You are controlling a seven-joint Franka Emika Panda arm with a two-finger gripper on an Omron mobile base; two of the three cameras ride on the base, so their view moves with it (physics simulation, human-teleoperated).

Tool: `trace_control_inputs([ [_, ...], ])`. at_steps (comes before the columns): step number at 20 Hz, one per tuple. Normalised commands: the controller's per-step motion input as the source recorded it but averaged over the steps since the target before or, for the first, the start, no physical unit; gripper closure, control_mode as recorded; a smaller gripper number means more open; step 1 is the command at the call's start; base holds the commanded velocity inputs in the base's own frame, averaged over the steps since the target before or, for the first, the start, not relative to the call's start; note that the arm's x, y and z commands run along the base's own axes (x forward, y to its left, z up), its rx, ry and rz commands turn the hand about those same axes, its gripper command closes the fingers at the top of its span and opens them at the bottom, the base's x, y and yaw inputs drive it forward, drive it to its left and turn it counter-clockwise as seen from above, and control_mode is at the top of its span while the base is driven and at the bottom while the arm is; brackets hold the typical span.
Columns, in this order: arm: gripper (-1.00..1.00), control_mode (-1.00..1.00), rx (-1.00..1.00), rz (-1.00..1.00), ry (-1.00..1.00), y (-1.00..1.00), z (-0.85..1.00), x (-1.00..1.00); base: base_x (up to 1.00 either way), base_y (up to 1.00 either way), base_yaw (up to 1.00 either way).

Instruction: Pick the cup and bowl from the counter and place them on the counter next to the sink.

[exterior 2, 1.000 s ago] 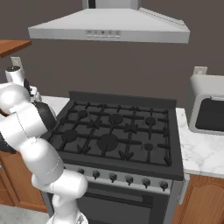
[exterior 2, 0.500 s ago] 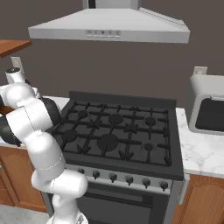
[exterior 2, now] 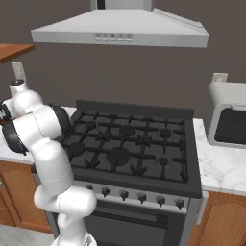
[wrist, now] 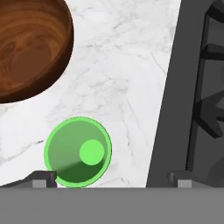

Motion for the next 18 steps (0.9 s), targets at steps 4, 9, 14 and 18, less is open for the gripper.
trace_control_inputs([
  [4, -1.00, -1.00, 0.00, -0.03, 0.00, 0.00, -0.12, 0.04, 0.00, 0.00, 0.00],
  [9, -1.00, -1.00, 0.00, 0.00, 0.00, 0.04, -0.09, 0.00, 0.00, 0.00, 0.00],
  [14, -1.00, -1.00, 0.00, 0.00, 0.00, 0.00, 0.00, -0.05, 0.00, 0.00, 0.00],
  [18, -1.00, -1.00, 0.00, 0.00, 0.00, 0.00, 0.00, -0.05, 0.00, 0.00, 0.00],
])
